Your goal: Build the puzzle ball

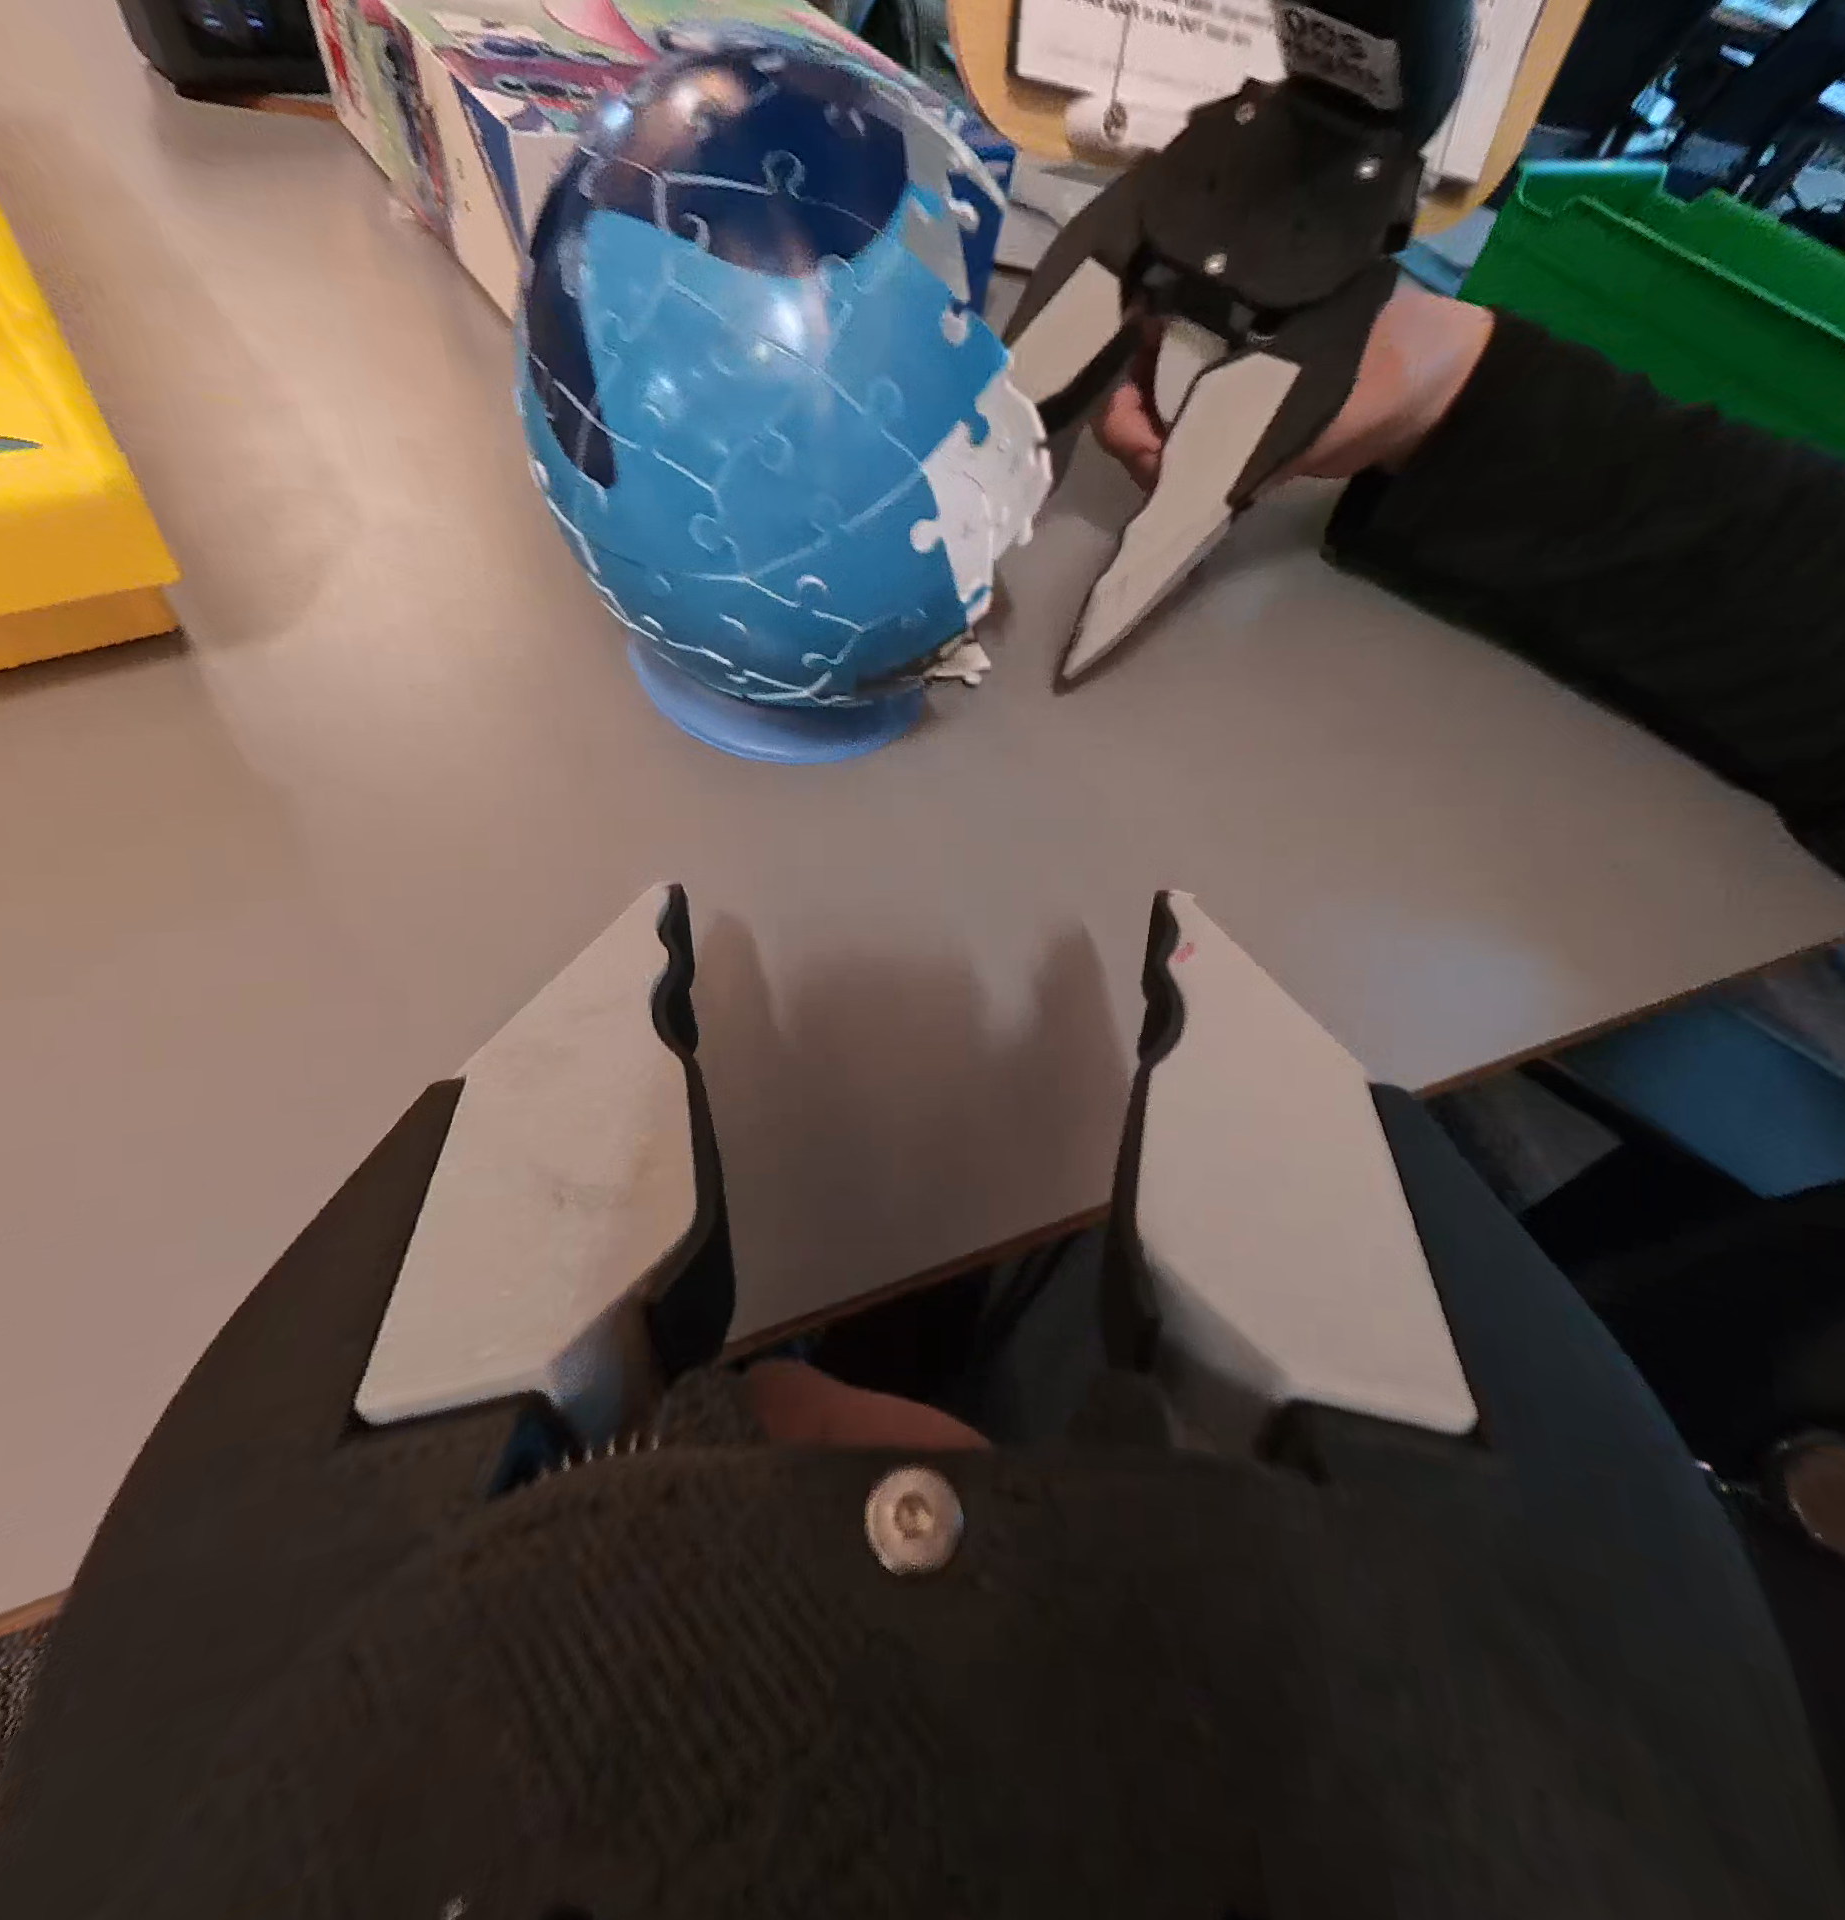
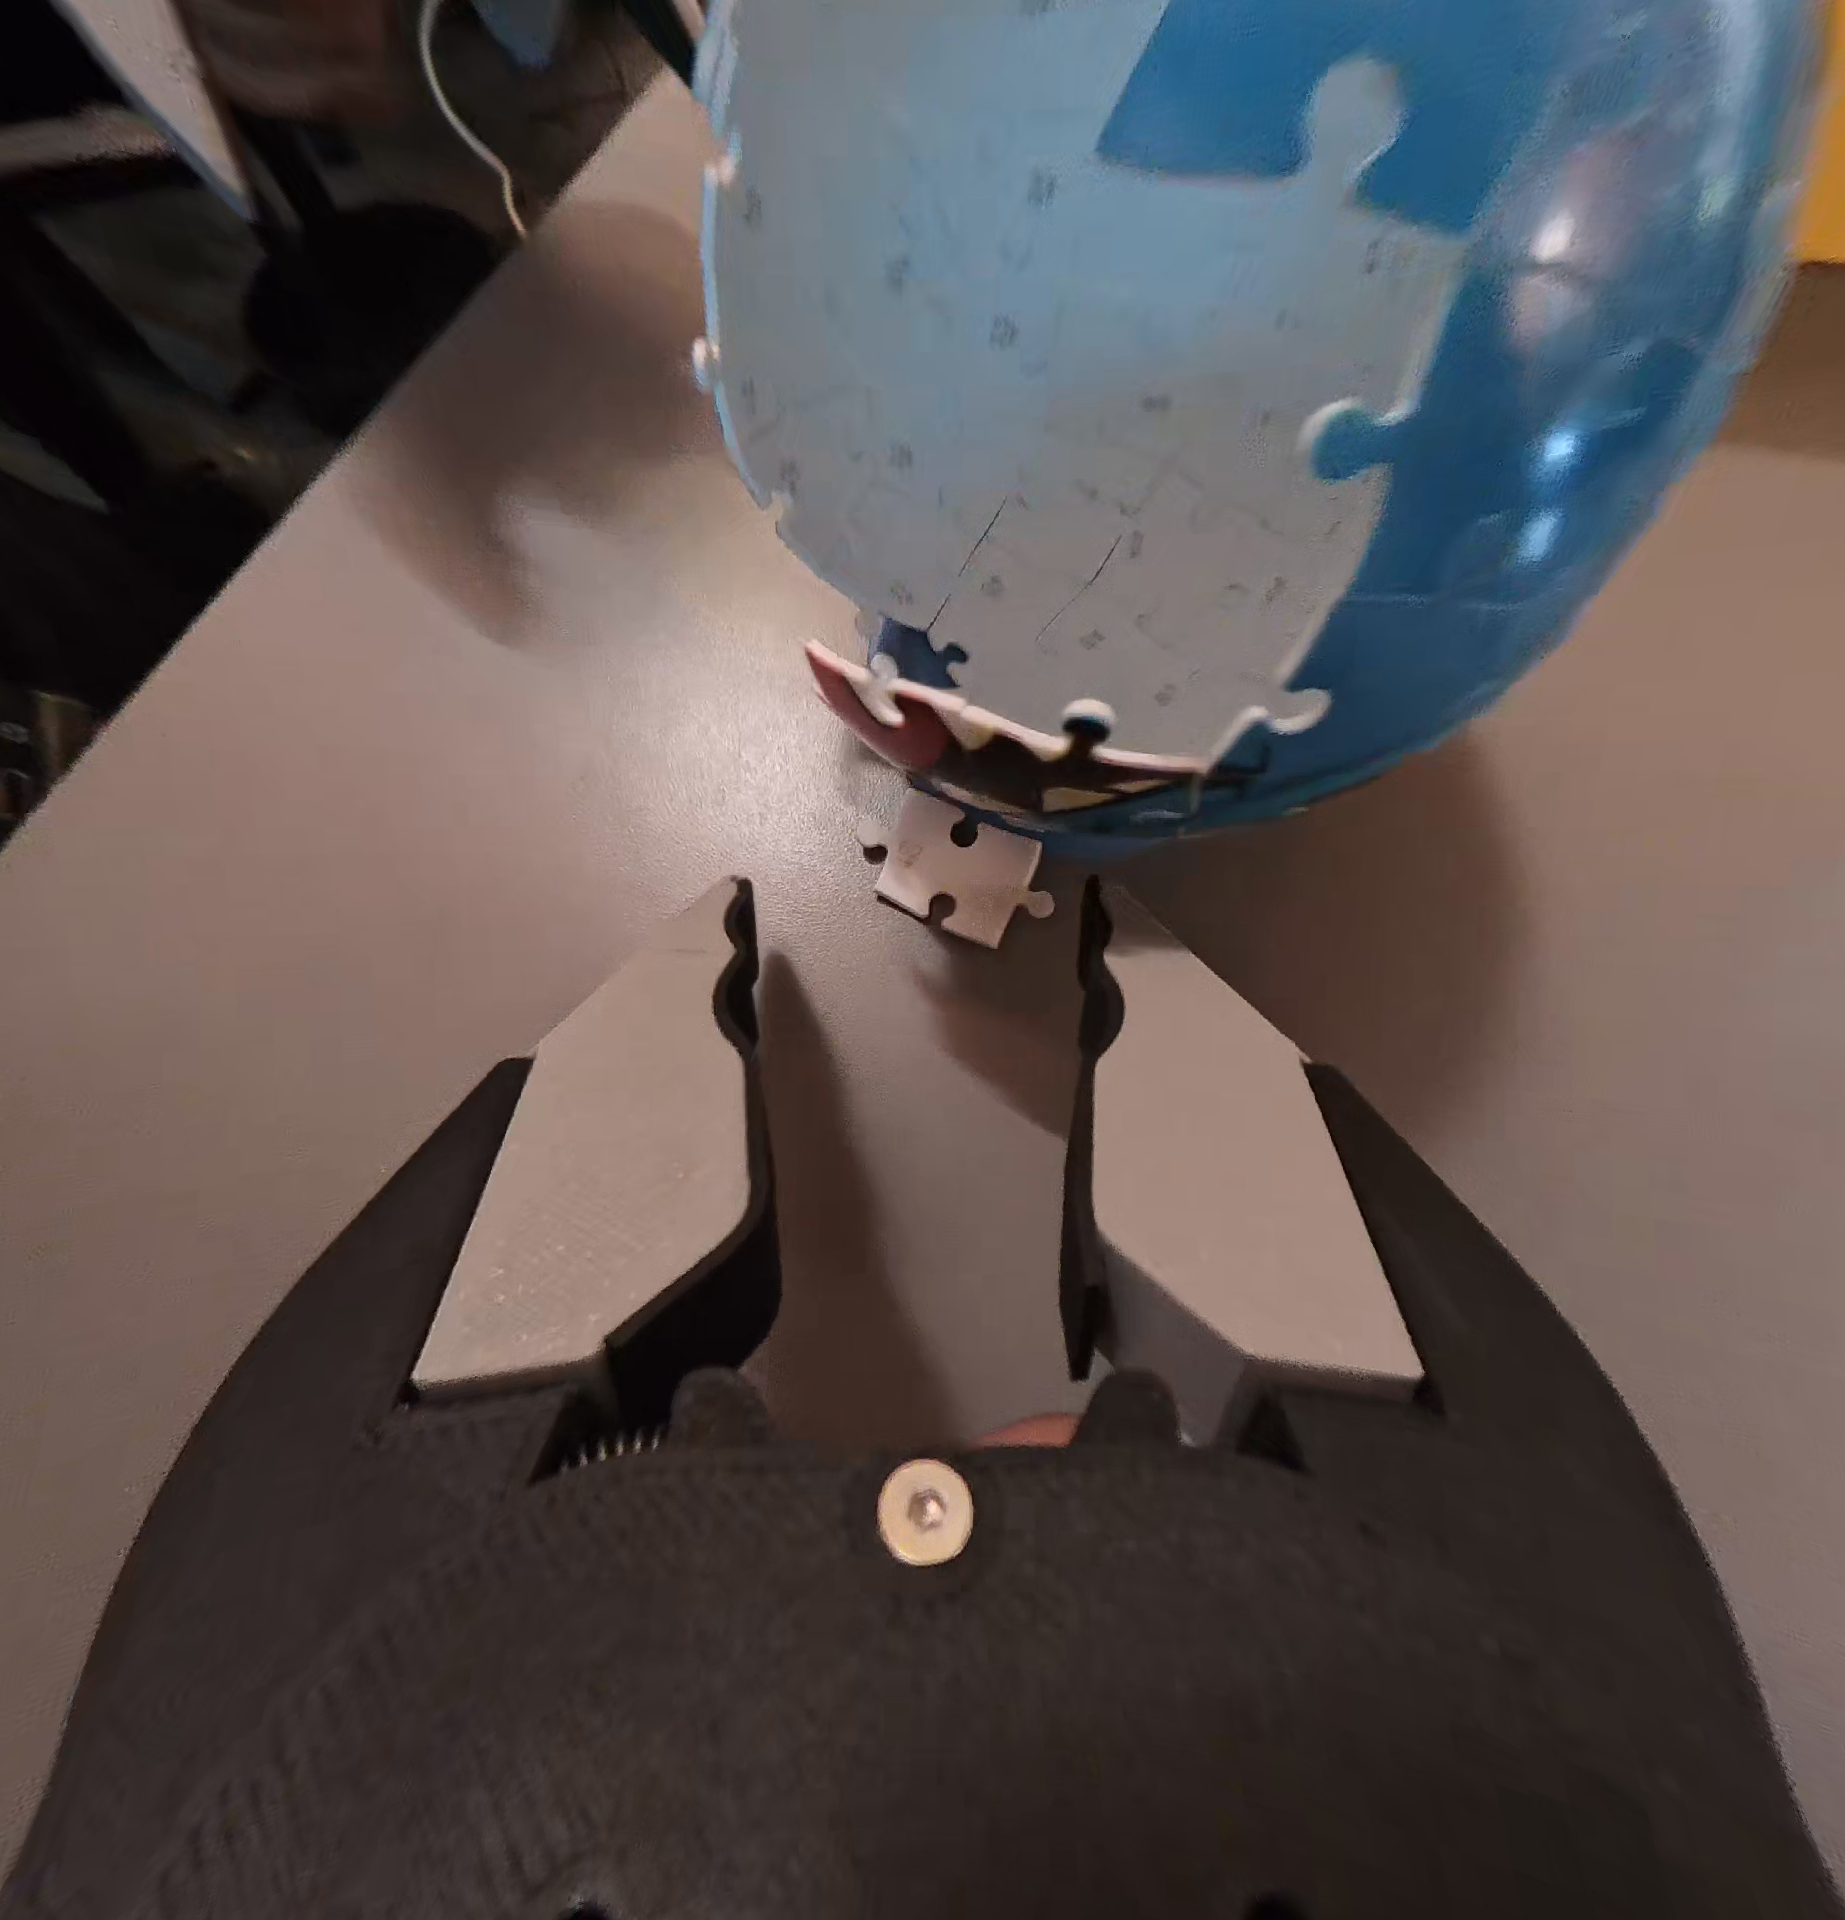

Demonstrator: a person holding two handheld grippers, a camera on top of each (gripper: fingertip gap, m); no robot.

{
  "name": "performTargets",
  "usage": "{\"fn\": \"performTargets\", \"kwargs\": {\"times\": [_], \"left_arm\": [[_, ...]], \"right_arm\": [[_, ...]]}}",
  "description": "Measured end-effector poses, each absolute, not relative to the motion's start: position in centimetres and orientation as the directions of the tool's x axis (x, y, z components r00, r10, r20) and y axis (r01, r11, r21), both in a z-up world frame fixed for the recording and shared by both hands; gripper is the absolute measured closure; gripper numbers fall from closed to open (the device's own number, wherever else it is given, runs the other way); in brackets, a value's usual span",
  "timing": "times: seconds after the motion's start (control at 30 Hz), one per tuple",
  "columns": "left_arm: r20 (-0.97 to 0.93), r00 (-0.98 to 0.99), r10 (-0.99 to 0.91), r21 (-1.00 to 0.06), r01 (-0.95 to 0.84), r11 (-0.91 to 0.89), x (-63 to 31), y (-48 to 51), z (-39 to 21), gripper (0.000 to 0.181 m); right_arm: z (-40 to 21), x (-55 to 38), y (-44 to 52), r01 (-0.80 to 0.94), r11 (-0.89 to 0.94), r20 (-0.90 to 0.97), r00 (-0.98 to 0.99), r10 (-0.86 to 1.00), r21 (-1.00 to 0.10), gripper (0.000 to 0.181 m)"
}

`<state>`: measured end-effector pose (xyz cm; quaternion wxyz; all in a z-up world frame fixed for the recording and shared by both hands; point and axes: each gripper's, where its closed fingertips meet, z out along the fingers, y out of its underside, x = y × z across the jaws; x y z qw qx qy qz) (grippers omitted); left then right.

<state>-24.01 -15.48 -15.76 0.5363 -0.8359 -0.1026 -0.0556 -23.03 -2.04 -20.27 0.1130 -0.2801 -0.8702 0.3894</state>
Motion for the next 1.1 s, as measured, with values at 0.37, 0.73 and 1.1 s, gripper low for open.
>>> {"fn": "performTargets", "kwargs": {"times": [0.37,0.73,1.1], "left_arm": [[0.046,0.996,0.079,-0.86,0.08,-0.503,-21.7,-13.6,-17.8,0.105],[-0.656,0.753,0.053,-0.644,-0.521,-0.56,-22.3,-8.5,-17.5,0.15],[-0.803,0.592,-0.065,-0.465,-0.691,-0.553,-20.6,-6.0,-19.4,0.157]], "right_arm": [[-21.1,-21.5,-2.1,0.348,0.638,0.075,-0.839,0.539,-0.687,0.168],[-19.2,-18.9,-4.0,0.365,0.584,-0.054,-0.876,0.48,-0.725,0.179],[-18.8,-18.5,-3.5,0.445,0.518,-0.164,-0.85,0.5,-0.731,0.181]]}}
